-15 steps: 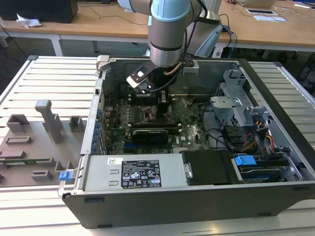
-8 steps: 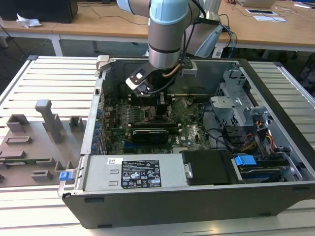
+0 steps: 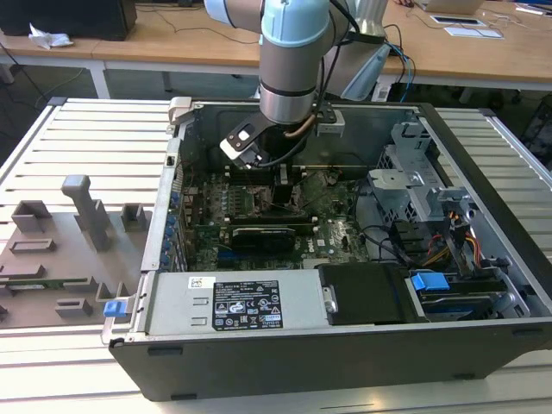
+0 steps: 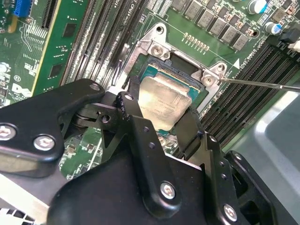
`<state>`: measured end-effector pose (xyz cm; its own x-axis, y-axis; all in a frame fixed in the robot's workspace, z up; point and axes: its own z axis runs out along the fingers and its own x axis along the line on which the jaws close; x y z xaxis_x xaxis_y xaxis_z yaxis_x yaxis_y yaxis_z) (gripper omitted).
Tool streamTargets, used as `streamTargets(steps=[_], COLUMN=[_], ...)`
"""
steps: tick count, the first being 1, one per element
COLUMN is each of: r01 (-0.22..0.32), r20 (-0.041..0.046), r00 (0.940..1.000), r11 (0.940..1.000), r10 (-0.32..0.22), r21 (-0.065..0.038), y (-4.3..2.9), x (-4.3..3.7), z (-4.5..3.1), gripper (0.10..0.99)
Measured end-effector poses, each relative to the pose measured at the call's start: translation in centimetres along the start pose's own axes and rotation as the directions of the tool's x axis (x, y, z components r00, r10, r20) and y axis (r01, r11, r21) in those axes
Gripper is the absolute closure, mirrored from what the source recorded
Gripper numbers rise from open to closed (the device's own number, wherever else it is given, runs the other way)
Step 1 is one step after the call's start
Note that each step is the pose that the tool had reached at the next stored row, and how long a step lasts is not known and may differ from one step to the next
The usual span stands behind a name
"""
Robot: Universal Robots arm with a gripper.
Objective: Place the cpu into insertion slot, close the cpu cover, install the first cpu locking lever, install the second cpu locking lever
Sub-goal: 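Place the cpu into insertion slot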
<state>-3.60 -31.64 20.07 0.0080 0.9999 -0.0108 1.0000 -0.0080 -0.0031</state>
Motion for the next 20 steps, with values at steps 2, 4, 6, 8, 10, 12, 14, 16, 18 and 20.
streamTargets(steps=[2,4,6,8,10,12,14,16,18,20], r01=[-0.002,-0.002,-0.002,-0.002,-0.002,-0.002,-0.002,-0.002,-0.002,-0.002], r20=[0.0002,0.0002,0.0001,0.0000,0.0001,0.0000,0.0006,0.0018,0.0020,0.0021], r00=[1.0000,1.0000,1.0000,1.0000,1.0000,1.0000,1.0000,1.0000,1.0000,1.0000], r11=[1.0000,1.0000,1.0000,1.0000,1.0000,1.0000,1.0000,1.0000,1.0000,1.0000], r10=[0.002,0.002,0.002,0.002,0.002,0.002,0.002,0.002,0.002,0.002], r21=[0.000,0.000,0.000,0.000,0.000,0.000,0.000,0.000,0.000,0.000], y=[-0.04,-0.04,-0.04,-0.04,-0.04,-0.04,-0.04,-0.04,-0.04,-0.04], x=[0.00,0.00,0.01,0.01,0.01,0.01,0.03,0.09,0.11,0.13], z=[0.16,0.21,0.23,0.25,0.25,0.24,-0.14,-0.78,-1.23,-1.64], gripper=[0.541,0.541,0.541,0.529,0.467,0.467,0.467,0.467,0.467,0.467])
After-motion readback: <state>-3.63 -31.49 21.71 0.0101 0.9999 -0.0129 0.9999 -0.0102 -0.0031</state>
